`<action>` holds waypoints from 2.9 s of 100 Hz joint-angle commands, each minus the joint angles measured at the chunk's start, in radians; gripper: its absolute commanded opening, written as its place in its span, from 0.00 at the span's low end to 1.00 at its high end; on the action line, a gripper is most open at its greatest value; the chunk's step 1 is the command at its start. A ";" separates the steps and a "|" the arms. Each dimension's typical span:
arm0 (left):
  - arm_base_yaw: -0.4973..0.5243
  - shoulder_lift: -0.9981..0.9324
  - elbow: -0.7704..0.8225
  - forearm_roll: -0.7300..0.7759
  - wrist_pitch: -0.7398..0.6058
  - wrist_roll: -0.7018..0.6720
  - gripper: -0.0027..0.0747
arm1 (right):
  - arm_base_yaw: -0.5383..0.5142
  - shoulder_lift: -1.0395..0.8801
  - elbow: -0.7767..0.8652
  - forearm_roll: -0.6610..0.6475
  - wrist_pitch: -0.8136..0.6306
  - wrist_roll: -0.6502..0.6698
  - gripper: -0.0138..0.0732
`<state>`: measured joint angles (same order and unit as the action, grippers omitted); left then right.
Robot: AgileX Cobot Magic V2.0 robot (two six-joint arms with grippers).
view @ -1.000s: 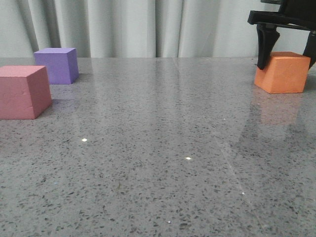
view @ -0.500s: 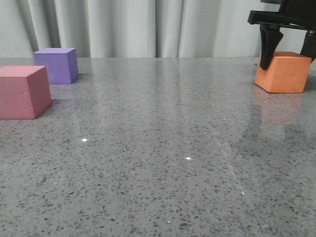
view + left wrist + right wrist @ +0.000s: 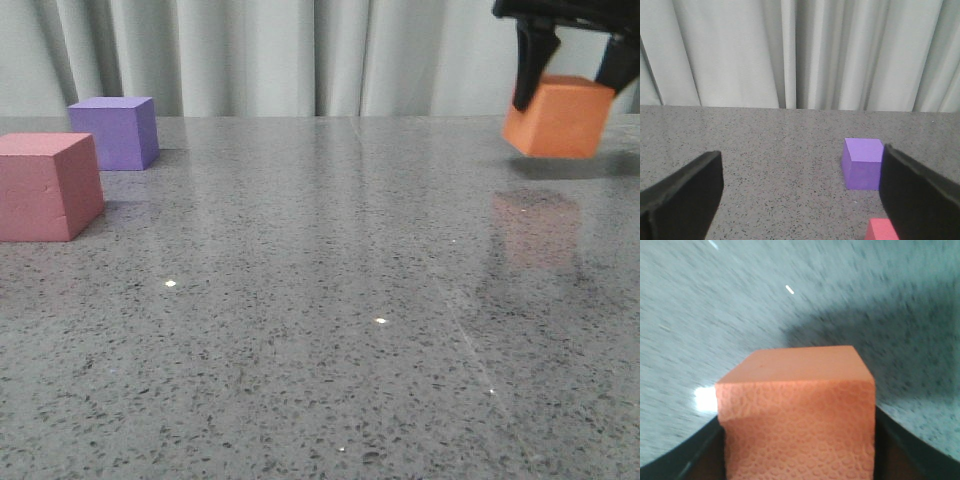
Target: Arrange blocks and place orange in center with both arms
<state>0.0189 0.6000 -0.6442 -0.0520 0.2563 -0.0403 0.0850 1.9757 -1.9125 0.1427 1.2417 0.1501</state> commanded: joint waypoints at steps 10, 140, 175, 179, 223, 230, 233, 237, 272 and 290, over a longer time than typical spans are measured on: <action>0.002 0.006 -0.036 -0.007 -0.086 -0.005 0.81 | 0.076 -0.058 -0.120 0.002 0.085 0.082 0.37; 0.002 0.006 -0.036 -0.007 -0.086 -0.005 0.81 | 0.470 0.104 -0.261 -0.057 0.084 0.147 0.84; 0.002 0.006 -0.036 -0.007 -0.086 -0.005 0.81 | 0.472 0.001 -0.257 -0.007 0.086 0.147 0.84; 0.002 0.006 -0.036 -0.007 -0.086 -0.005 0.81 | 0.476 -0.014 -0.257 -0.007 0.086 0.147 0.84; 0.002 0.006 -0.040 -0.010 -0.100 -0.005 0.81 | 0.484 -0.242 0.037 -0.058 0.028 0.131 0.84; 0.002 0.014 -0.062 -0.010 -0.097 -0.005 0.81 | 0.484 -0.313 0.142 -0.075 -0.043 0.131 0.84; 0.002 0.021 -0.075 -0.006 -0.089 -0.005 0.81 | 0.484 -0.344 0.186 -0.078 -0.073 0.131 0.84; 0.002 0.037 -0.102 -0.004 -0.065 -0.005 0.81 | 0.484 -0.391 0.252 -0.078 -0.116 0.131 0.84; -0.076 0.300 -0.391 -0.017 0.132 0.116 0.81 | 0.484 -0.747 0.663 -0.078 -0.320 0.131 0.84; -0.199 0.469 -0.558 -0.080 0.210 0.302 0.81 | 0.484 -0.867 0.748 -0.078 -0.332 0.131 0.84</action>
<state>-0.1264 1.0109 -1.0988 -0.0822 0.4936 0.1681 0.5694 1.1784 -1.1649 0.0744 0.9735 0.2911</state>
